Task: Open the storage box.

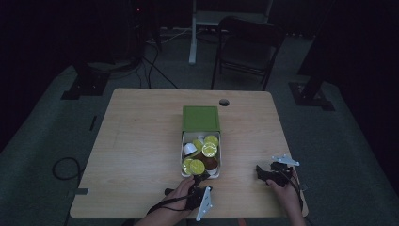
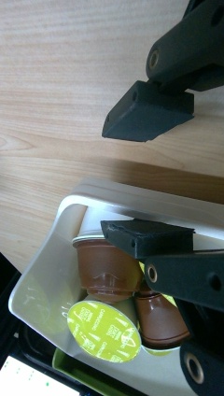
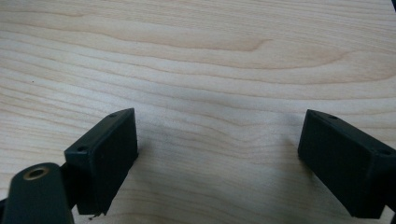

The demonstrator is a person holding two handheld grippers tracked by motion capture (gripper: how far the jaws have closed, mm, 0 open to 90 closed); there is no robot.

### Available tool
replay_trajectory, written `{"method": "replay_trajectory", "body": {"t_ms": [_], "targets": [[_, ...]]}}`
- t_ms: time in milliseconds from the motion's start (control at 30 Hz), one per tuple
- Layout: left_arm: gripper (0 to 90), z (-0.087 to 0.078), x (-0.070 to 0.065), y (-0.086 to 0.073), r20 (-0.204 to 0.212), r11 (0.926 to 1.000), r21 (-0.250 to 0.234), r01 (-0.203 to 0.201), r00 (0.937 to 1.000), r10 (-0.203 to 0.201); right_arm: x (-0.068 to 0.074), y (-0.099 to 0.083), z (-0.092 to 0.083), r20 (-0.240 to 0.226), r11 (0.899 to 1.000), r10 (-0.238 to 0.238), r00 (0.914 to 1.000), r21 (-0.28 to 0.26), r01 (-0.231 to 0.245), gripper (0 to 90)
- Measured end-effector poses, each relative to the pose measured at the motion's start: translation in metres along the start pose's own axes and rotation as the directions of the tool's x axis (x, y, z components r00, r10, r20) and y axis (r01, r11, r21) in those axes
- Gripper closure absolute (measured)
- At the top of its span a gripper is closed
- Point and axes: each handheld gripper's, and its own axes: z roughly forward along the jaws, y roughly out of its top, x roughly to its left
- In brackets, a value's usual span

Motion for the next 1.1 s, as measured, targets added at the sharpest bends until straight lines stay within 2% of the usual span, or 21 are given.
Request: {"method": "replay_trajectory", "body": {"t_ms": [200, 433, 467, 633, 767, 800, 967, 1100], "targets": [[43.7, -0.003, -0.002, -0.002, 0.012, 0.9985, -0.035, 0.043, 0.999, -0.042, 0.0, 0.0, 0.0, 0.0, 1.0, 0.0, 1.0, 0.0, 0.0, 11.6], [42.1, -0.01, -0.004, -0.003, 0.021, 0.9947, -0.06, 0.084, 0.9964, -0.083, 0.0, 0.0, 0.0, 0.0, 1.0, 0.0, 1.0, 0.0, 0.0, 11.6], [41.4, -0.012, -0.004, -0.003, 0.029, 0.9937, -0.059, 0.095, 0.9952, -0.094, 0.0, 0.0, 0.0, 0.0, 1.0, 0.0, 1.0, 0.0, 0.0, 11.6], [40.7, -0.019, -0.004, -0.008, 0.034, 0.9933, -0.053, 0.103, 0.9943, -0.101, 0.0, 0.0, 0.0, 0.0, 1.0, 0.0, 1.0, 0.0, 0.0, 11.6], [40.8, -0.023, -0.003, -0.013, 0.048, 0.9888, -0.052, 0.14, 0.9893, -0.138, 0.0, 0.0, 0.0, 0.0, 1.0, 0.0, 1.0, 0.0, 0.0, 11.6], [40.8, -0.024, -0.004, -0.014, 0.055, 0.9862, -0.049, 0.158, 0.9864, -0.155, 0.0, 0.0, 0.0, 0.0, 1.0, 0.0, 1.0, 0.0, 0.0, 11.6], [40.9, -0.028, -0.003, -0.022, 0.059, 0.9818, -0.037, 0.186, 0.9812, -0.184, 0.0, 0.0, 0.0, 0.0, 1.0, 0.0, 1.0, 0.0, 0.0, 11.6], [40.9, -0.034, -0.003, -0.028, 0.064, 0.9758, -0.029, 0.216, 0.9747, -0.214, 0.0, 0.0, 0.0, 0.0, 1.0, 0.0, 1.0, 0.0, 0.0, 11.6]]}}
